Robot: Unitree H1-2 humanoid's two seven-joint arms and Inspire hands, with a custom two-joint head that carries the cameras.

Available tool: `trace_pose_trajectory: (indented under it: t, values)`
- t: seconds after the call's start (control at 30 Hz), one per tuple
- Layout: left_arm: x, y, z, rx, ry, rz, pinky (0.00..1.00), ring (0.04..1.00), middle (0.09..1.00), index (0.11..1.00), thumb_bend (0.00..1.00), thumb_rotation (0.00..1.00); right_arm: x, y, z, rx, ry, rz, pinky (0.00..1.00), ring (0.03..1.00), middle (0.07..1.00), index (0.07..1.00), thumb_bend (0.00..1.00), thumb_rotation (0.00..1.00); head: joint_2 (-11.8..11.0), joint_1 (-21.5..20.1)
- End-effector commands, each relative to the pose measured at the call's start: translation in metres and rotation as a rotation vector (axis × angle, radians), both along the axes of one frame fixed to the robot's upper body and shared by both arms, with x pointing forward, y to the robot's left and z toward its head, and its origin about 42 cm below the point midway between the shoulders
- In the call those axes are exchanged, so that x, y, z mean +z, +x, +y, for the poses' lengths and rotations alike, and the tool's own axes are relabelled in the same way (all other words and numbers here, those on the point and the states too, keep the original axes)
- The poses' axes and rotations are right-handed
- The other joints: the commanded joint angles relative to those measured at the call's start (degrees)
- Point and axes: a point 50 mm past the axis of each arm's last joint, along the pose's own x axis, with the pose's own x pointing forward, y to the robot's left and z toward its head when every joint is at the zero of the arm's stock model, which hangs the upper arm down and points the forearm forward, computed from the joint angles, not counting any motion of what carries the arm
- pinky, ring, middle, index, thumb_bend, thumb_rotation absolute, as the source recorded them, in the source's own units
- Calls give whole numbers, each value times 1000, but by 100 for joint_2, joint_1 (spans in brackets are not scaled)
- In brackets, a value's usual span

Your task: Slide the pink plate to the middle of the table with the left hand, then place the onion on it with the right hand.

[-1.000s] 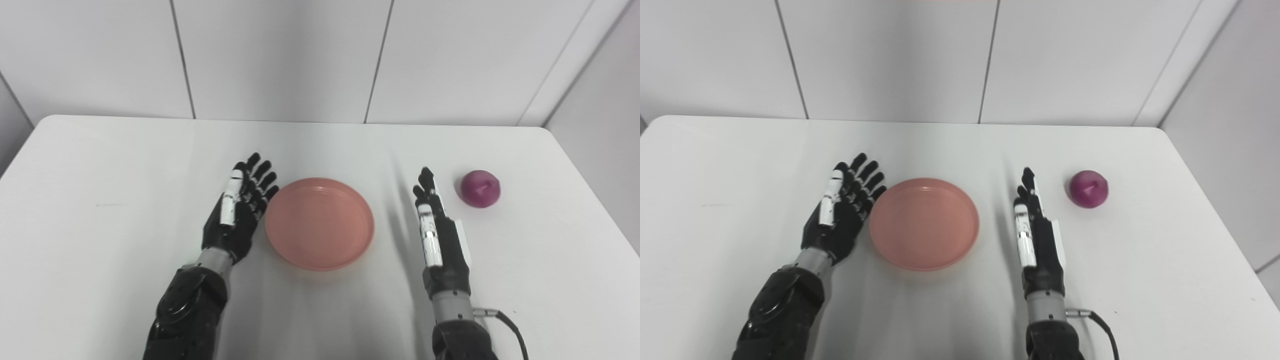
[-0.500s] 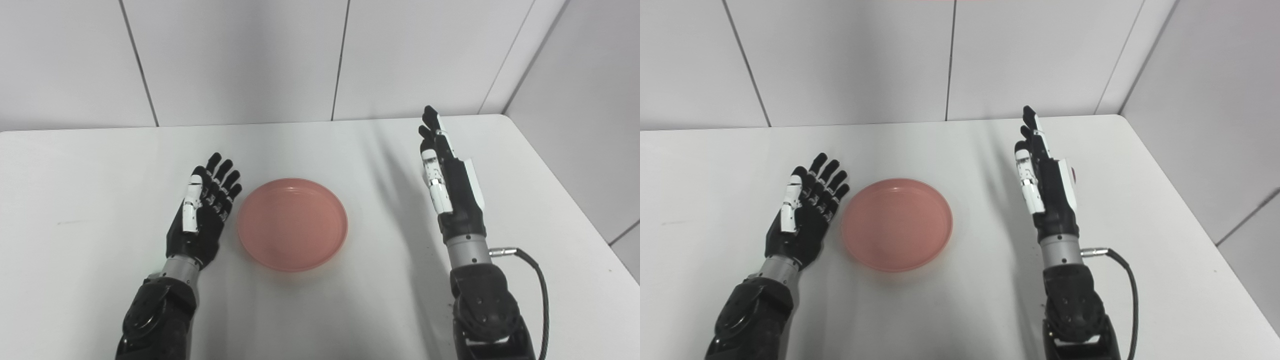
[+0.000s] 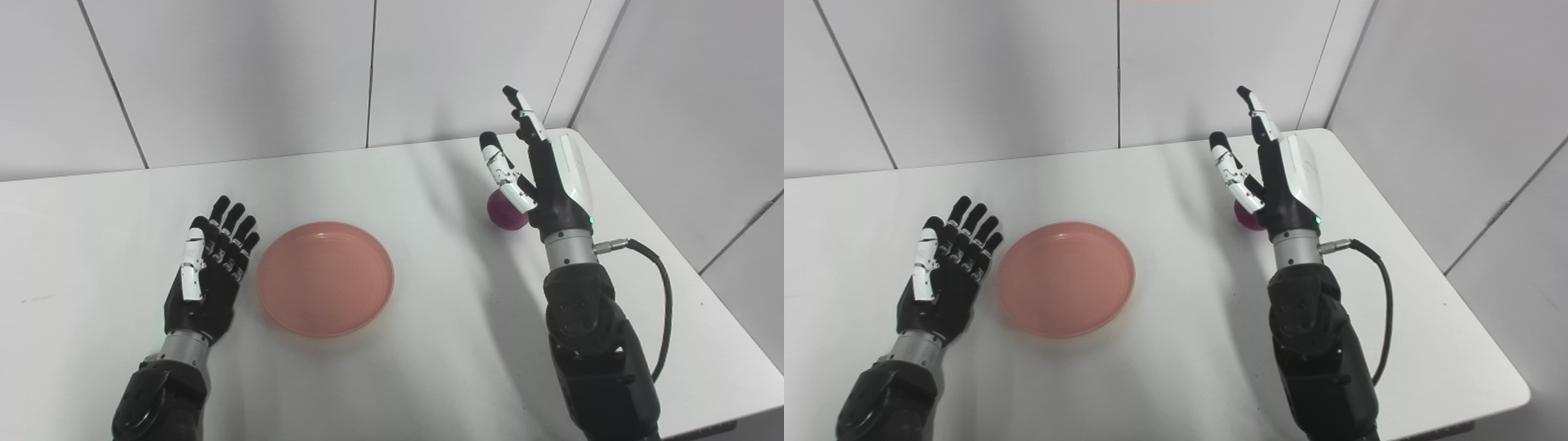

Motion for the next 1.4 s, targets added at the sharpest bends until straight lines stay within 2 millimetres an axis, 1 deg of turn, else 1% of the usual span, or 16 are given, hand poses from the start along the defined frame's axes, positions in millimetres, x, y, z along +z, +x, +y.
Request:
trace_pose_trajectory:
  t: [0.0,0.07,0.13,0.2,0.27,0.33,0.43,0.47,0.5,0.53,0.63,0.73,0.83,0.93,1.07,1.37]
  values:
    - [-28,-9,10,10,24,92,979,967,978,973,456,1000,22,3,-9,-44,-54,-85,836,918,952,948,814,468,-29,-28]
    - [-30,-9,10,9,27,93,978,966,978,973,454,1000,22,5,-15,-61,-74,-82,835,921,956,948,841,417,-61,-56]
    - [-32,-8,11,7,26,95,978,966,978,974,453,1000,23,8,-22,-82,-108,-66,805,910,955,945,883,377,-79,-63]
    - [-33,-8,12,1,28,96,977,964,979,977,449,1000,23,11,-29,-111,-150,-36,783,901,959,954,923,387,-110,-84]
    - [-35,-8,12,-8,30,98,972,957,971,975,445,1000,21,14,-36,-134,-180,-8,773,904,968,968,968,435,-176,-128]
    - [-36,-8,13,-12,36,101,965,953,967,970,443,1000,19,16,-41,-147,-202,10,770,909,975,977,993,451,-211,-141]
    - [-38,-8,13,-17,37,104,974,962,972,971,449,1000,15,21,-50,-157,-221,34,804,926,982,987,1000,450,-250,-144]
    - [-39,-8,13,-17,35,106,975,963,973,971,449,1000,13,23,-54,-164,-219,55,807,927,983,988,1000,449,-297,-148]
    - [-39,-8,13,-18,33,108,972,960,969,968,446,1000,11,24,-56,-169,-216,70,835,937,990,996,1000,442,-297,-148]
    - [-39,-8,12,-18,32,110,970,958,968,967,445,1000,9,26,-61,-175,-210,87,845,941,992,998,1000,440,-351,-161]
    - [-41,-8,12,-16,29,114,973,963,968,966,444,1000,2,31,-70,-185,-209,117,894,945,985,993,1000,406,-389,-160]
    - [-42,-8,12,-19,28,117,978,970,975,972,447,1000,-4,35,-76,-206,-211,166,906,952,989,998,1000,436,-421,-145]
    - [-43,-9,11,-21,27,118,975,967,973,970,449,1000,-10,37,-82,-218,-196,202,885,952,989,1000,1000,449,-443,-132]
    - [-44,-9,12,-20,32,117,970,965,975,971,452,1000,-16,39,-85,-233,-198,234,829,942,978,995,1000,482,-433,-146]
    - [-44,-10,13,-16,34,119,975,966,974,970,455,1000,-24,43,-89,-234,-178,270,817,943,977,996,1000,508,-415,-152]
    - [-46,-10,16,-11,28,123,956,957,966,962,461,1000,-37,47,-89,-215,-124,308,823,938,973,975,1000,469,-362,-167]
